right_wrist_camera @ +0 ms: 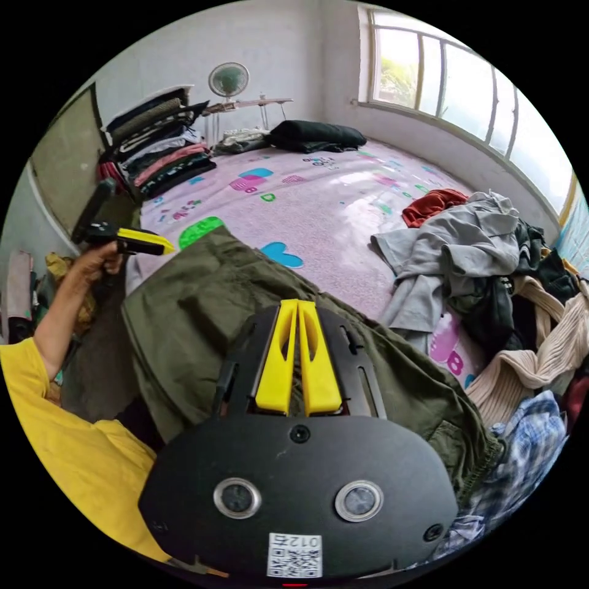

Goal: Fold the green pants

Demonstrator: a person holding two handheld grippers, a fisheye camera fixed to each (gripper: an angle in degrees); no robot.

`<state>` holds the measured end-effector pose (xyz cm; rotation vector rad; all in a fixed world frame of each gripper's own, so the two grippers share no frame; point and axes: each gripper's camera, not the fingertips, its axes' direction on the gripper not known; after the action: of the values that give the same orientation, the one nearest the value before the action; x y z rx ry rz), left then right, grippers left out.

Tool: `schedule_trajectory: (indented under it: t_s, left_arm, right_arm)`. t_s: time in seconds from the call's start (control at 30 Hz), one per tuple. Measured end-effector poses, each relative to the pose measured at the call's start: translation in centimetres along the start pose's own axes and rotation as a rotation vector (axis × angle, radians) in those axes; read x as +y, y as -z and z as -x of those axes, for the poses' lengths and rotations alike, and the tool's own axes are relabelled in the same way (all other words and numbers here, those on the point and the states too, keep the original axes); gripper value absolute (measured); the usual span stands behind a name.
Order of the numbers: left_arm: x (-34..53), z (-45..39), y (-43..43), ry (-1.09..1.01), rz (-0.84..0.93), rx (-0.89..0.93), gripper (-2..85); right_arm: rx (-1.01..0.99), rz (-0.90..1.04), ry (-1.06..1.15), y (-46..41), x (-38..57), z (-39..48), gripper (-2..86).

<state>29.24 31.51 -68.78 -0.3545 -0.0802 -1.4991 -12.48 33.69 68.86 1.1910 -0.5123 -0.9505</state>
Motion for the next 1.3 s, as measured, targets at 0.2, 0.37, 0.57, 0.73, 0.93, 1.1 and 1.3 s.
schedule_trajectory:
  t_s: [0.2,0.37,0.57,0.73,0.93,1.1,1.3]
  left_arm:
    - [0.6,3.5,-0.4,-0.021,0.020,0.211,9.8]
    - [0.9,6.7,-0.5,0.006,-0.002,0.373,11.5]
    - [0.8,9.8,-1.1,-0.012,-0.007,0.461,10.0]
    - [0.3,11.7,-2.8,-0.033,0.049,0.544,4.0]
    - [1.4,16.2,-2.6,0.037,-0.045,0.793,0.4]
    - [1.9,16.1,-0.4,-0.019,-0.112,0.822,0.3]
    - [2.2,15.8,2.4,-0.038,-0.192,0.907,0.4]
  right_arm:
    - [-0.085,0.059,0.045,-2.0,0.4,3.9,0.0]
    - [-0.190,0.064,-0.009,-2.8,1.2,4.6,0.0]
    - [-0.147,0.160,-0.026,-4.8,2.0,4.0,0.0]
    - [-0.178,0.117,-0.060,-4.1,3.5,3.0,0.0]
    - [-0.018,0.019,-0.117,0.8,5.7,1.7,0.2]
    - [0.098,-0.016,-0.235,4.4,8.9,-0.7,0.5]
    - [0.100,0.008,-0.309,3.7,12.5,-3.1,0.6]
